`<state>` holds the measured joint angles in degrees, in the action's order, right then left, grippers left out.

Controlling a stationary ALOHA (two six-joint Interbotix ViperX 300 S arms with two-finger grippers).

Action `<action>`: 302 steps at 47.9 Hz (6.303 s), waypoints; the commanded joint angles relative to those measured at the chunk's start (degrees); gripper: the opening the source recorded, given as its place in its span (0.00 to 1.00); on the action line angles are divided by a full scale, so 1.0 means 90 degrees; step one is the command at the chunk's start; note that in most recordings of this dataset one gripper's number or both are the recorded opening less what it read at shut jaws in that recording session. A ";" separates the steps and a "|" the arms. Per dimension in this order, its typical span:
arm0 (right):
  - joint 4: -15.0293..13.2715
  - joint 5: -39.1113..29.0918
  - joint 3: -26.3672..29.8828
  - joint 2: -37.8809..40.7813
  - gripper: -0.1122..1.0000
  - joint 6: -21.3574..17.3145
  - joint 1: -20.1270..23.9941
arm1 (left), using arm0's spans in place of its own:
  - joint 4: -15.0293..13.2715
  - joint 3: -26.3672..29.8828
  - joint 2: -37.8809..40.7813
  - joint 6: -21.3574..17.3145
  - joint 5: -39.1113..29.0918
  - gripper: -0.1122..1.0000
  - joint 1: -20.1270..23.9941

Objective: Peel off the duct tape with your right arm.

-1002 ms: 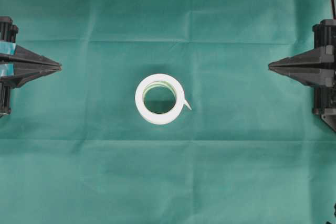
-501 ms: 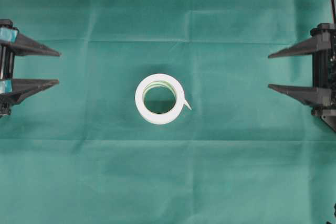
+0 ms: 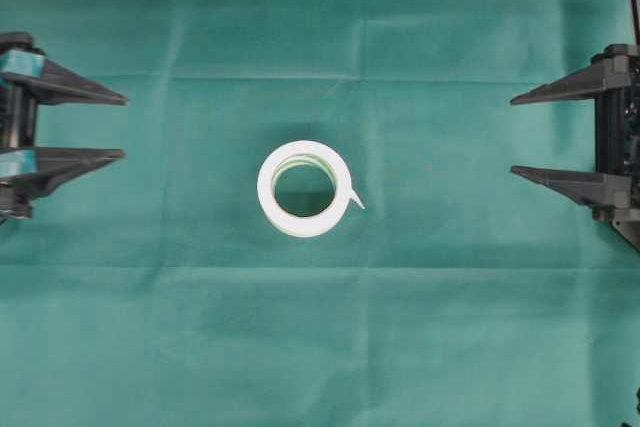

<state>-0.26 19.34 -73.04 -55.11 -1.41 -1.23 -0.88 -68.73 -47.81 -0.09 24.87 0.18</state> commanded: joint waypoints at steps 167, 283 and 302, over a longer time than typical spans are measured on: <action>-0.0010 0.0215 0.0068 0.0117 0.69 -0.0010 0.0049 | -0.0010 0.4688 0.6563 0.0059 -0.4248 0.71 -0.0723; -0.0010 0.0254 -0.0049 0.0146 0.69 -0.0039 0.0059 | 0.0068 0.6758 0.5371 -0.0811 -0.7070 0.30 -0.0313; -0.0010 0.0547 0.0332 0.1055 0.69 -0.0225 0.0059 | 0.0068 0.6963 0.5498 -0.0820 -0.7100 0.30 -0.0244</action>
<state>-0.26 22.68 -72.25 -47.81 -3.34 -0.79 -0.44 -8.09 2.64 -7.29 -39.29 -2.20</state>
